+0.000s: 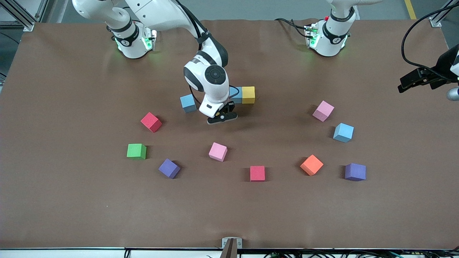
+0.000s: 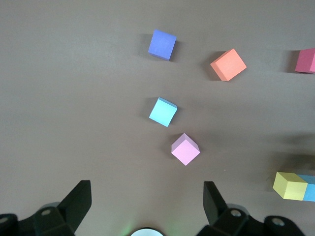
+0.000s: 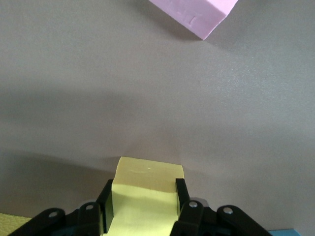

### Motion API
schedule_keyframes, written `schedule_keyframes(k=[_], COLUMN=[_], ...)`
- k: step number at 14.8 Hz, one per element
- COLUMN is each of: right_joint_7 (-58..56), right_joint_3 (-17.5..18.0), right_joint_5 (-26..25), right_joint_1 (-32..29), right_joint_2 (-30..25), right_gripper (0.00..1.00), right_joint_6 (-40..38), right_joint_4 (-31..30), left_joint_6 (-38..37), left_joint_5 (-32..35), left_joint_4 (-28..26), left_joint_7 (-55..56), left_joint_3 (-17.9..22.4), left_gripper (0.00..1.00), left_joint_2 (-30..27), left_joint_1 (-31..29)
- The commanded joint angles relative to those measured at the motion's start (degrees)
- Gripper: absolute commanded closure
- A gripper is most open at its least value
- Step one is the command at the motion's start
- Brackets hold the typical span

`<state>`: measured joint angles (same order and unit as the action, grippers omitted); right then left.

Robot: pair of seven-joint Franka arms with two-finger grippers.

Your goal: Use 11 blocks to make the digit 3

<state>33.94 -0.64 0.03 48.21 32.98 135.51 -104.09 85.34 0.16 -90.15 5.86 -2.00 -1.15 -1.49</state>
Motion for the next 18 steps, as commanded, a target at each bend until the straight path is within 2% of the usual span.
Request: schedule_keyframes(k=[1,18], right_joint_7=[0.42,3.75], right_joint_3=[-0.33,-0.33], right_joint_5=[-0.38,-0.20], right_joint_1=[1.27,3.03], right_joint_2=[0.77,1.30], right_gripper=[1.00,1.00], right_joint_6=[0.02,0.11], right_joint_4=[0.55,0.64], left_joint_6=[0.09,0.35], left_joint_5=[-1.04,-1.30], left_joint_4=[-0.20,-0.37], left_joint_7=[-0.41,0.12], left_joint_3=[-0.02,-0.11], left_gripper=[0.00,0.00], left_joint_2=[-0.87,-0.60], left_joint_1=[-0.09,0.08])
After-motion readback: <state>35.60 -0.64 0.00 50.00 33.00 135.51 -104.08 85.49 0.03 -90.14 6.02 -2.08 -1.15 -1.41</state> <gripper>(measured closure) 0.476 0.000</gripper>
